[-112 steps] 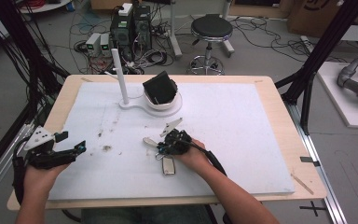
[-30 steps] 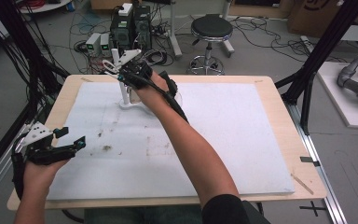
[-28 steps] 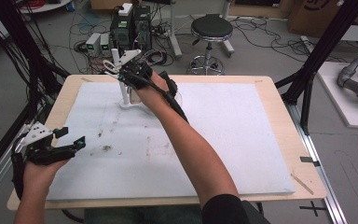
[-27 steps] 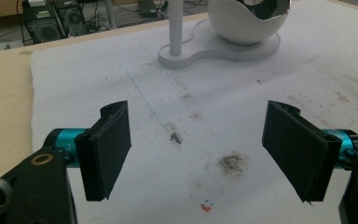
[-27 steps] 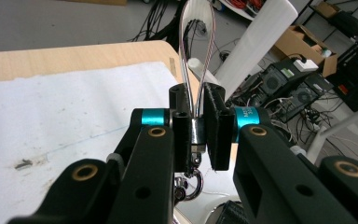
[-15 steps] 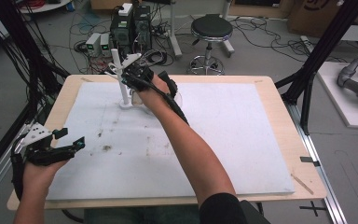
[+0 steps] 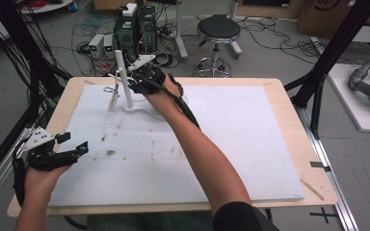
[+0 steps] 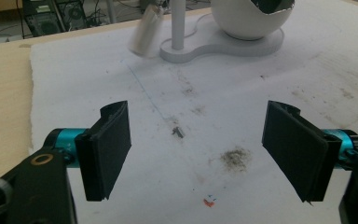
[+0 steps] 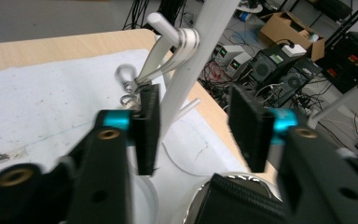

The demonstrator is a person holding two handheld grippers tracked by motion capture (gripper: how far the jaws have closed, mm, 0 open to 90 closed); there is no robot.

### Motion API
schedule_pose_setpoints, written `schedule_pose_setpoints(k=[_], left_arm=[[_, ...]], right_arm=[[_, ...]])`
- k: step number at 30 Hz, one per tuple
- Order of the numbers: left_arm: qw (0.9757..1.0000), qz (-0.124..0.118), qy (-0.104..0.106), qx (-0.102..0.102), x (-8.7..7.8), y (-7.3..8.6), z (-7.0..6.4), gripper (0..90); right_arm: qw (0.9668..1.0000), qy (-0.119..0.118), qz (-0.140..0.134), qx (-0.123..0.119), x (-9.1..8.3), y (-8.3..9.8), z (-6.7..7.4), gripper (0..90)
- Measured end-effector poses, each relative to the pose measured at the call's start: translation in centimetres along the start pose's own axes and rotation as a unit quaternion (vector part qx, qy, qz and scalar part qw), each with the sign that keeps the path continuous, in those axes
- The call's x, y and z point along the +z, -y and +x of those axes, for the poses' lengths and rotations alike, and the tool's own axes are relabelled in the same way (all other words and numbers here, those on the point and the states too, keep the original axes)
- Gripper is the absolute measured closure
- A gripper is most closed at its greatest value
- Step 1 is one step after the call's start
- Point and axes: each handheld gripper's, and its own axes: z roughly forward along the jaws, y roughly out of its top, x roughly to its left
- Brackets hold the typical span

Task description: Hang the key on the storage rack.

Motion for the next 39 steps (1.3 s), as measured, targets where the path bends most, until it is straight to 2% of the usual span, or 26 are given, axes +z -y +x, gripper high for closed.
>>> schedule_pose_setpoints(k=[8,12,13,15,17,18,20,26,27,30,32,34,37,39], left_arm=[[1.0,-0.004,0.002,0.001,0.5,-0.2,0.0,23.7],[0.9999,-0.006,0.01,0.003,1.3,-0.5,-0.2,23.7],[0.9999,-0.006,0.013,0.004,1.7,-0.6,-0.3,23.7],[0.9998,-0.009,0.015,0.005,2.2,-0.8,-0.5,23.7],[0.9996,-0.011,0.024,0.006,2.8,-1.1,-0.7,23.7],[0.9996,-0.013,0.026,0.006,3.0,-1.1,-0.8,23.7],[0.9993,-0.015,0.033,0.008,3.6,-1.4,-0.9,23.7],[0.9988,-0.014,0.045,0.01,5.2,-2.1,-1.2,23.7],[0.9988,-0.014,0.046,0.009,5.4,-2.1,-1.2,23.7],[0.9984,-0.014,0.053,0.01,6.1,-2.4,-1.3,23.7],[0.9983,-0.015,0.056,0.012,6.5,-2.5,-1.5,23.7],[0.9982,-0.015,0.058,0.012,6.7,-2.5,-1.6,23.6],[0.9979,-0.015,0.06,0.016,6.8,-2.5,-1.6,23.7],[0.9979,-0.013,0.061,0.018,6.8,-2.4,-1.7,23.7]], right_arm=[[0.9999,0.007,-0.01,-0.003,-2.8,1.5,-1.4,44.3],[0.9999,0.005,-0.005,0.011,-4.5,3.2,-1.9,40.4],[0.9999,0.005,-0.001,0.014,-4.9,3.8,-2.0,40.0],[0.9994,0.001,0.028,0.02,-5.6,4.9,-2.3,36.5],[0.9979,-0.013,0.053,0.035,-6.1,5.5,-2.8,33.6],[0.9977,-0.014,0.051,0.042,-6.6,6.1,-2.9,33.5],[0.9991,0.004,0.026,0.034,-7.7,7.1,-2.9,33.9],[0.9982,0.011,0.033,0.049,-9.9,9.9,-3.4,33.8],[0.9977,0.012,0.041,0.053,-10.3,10.4,-3.6,33.4],[0.9976,0.025,0.031,0.057,-11.5,11.9,-4.0,33.4],[0.9965,0.025,0.045,0.067,-12.0,12.6,-4.2,33.0],[0.9962,0.033,0.036,0.073,-12.8,13.6,-4.4,32.9],[0.9941,0.036,0.039,0.095,-13.9,14.9,-4.7,30.8],[0.9939,0.037,0.031,0.099,-14.5,16.1,-4.8,30.4]])
